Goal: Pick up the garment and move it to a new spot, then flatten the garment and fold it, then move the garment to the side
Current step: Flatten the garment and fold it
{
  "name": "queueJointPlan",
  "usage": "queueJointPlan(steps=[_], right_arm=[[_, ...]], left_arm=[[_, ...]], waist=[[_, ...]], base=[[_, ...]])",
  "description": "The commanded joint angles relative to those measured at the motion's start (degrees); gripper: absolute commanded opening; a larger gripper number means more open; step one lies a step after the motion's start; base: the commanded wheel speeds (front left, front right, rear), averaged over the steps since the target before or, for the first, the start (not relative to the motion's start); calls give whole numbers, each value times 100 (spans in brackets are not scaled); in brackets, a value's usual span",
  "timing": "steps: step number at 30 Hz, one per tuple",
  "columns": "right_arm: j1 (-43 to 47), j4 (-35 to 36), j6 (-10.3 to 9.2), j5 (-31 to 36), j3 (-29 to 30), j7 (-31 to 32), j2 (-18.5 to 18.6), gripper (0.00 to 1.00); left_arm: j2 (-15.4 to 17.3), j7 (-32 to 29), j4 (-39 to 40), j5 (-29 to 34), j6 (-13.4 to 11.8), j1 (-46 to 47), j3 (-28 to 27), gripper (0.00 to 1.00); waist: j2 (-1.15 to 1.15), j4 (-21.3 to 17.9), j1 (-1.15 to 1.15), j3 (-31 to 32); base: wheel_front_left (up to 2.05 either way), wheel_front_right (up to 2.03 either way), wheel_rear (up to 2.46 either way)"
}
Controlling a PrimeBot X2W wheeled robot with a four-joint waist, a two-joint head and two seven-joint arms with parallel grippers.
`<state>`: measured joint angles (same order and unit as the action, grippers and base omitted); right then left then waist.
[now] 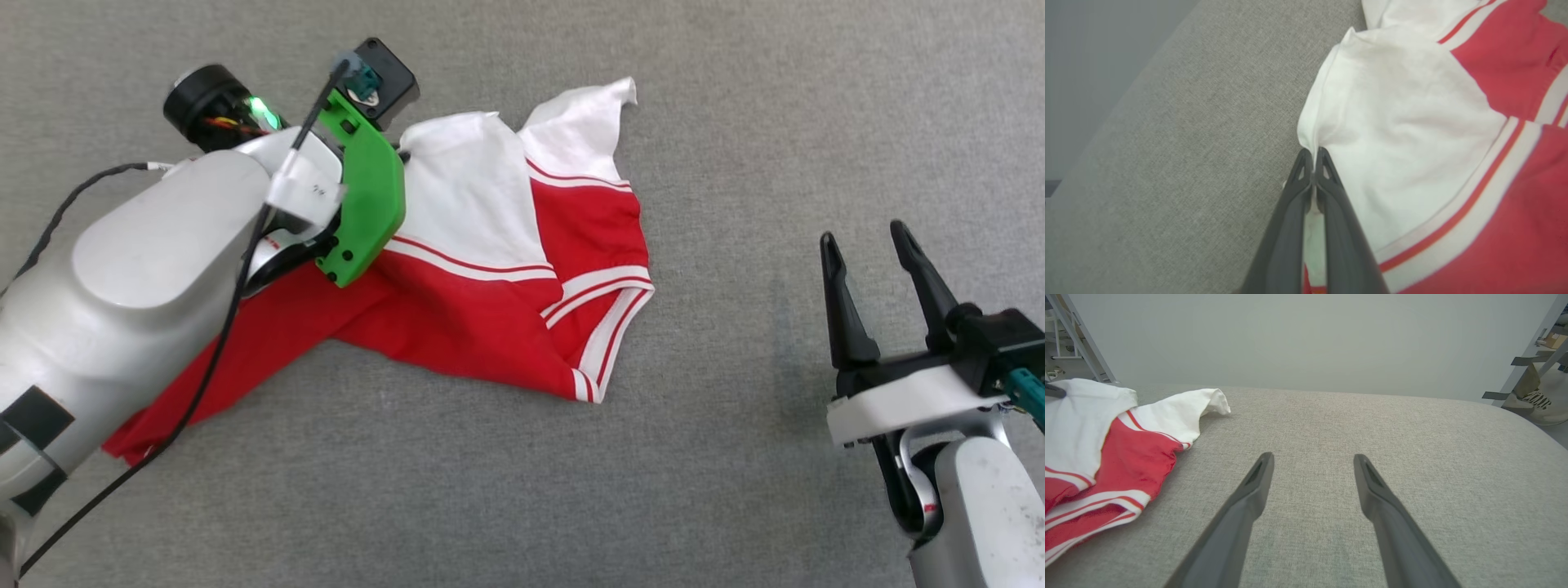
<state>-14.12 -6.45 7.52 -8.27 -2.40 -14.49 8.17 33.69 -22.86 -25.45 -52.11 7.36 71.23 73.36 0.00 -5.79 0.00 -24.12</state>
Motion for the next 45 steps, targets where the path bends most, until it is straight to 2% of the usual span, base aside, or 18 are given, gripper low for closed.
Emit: queueJointPlan(steps=[1,5,9,12,16,20,23,30,34,37,39,45], right_arm=[[143,-23,-3,23,27,-50,12,100],[386,-38,-3,21,94,-50,-1,100],[612,-29,-3,25,165,-51,-16,100],[774,-30,-3,32,251,-51,-28,100],[980,-10,-3,34,358,-51,-56,100],[1092,-7,-3,30,399,-51,-87,100],[1107,-38,-3,20,383,-51,-97,100],[1099,-125,-3,-2,404,-49,-68,100],[1092,-161,-3,-1,437,-49,-44,100],[1090,-181,-3,-8,463,-49,-24,100],[1104,-172,-3,-1,479,-46,-21,100],[1175,-60,-3,-12,560,-24,-2,100]], left_arm=[[89,351,-11,134,13,98,-6,0],[249,1052,160,281,2,-10,-62,0],[550,1412,753,403,-231,-427,-61,0],[803,1503,1418,334,-505,-946,-52,0],[1253,1478,2380,300,-1011,-1799,-31,0],[1443,1398,3012,216,-1365,-2742,-14,0],[1422,1299,3074,283,-1448,-3350,-6,0],[1062,1292,2472,104,-1320,-4507,-2,0],[830,1374,1941,95,-1184,-4736,-2,0],[671,1611,1662,66,-1211,-4743,-98,0],[619,1850,1537,143,-1341,-4702,-208,100],[709,2502,1756,327,-1945,-4697,-585,100]], waist=[[0,277,0,415],[0,491,0,761],[0,698,0,1053],[0,854,0,1245],[0,1059,0,1435],[0,1182,0,1510],[0,1210,0,1514],[0,1178,0,1436],[0,1164,0,1402],[0,1181,0,1430],[0,1197,0,1488],[0,1315,0,1704]], base=[[0,0,0],[0,0,0],[0,0,0],[0,0,0],[0,0,0],[0,0,0],[0,0,0],[0,0,0],[0,0,0],[0,0,0],[0,0,0],[0,0,0]])
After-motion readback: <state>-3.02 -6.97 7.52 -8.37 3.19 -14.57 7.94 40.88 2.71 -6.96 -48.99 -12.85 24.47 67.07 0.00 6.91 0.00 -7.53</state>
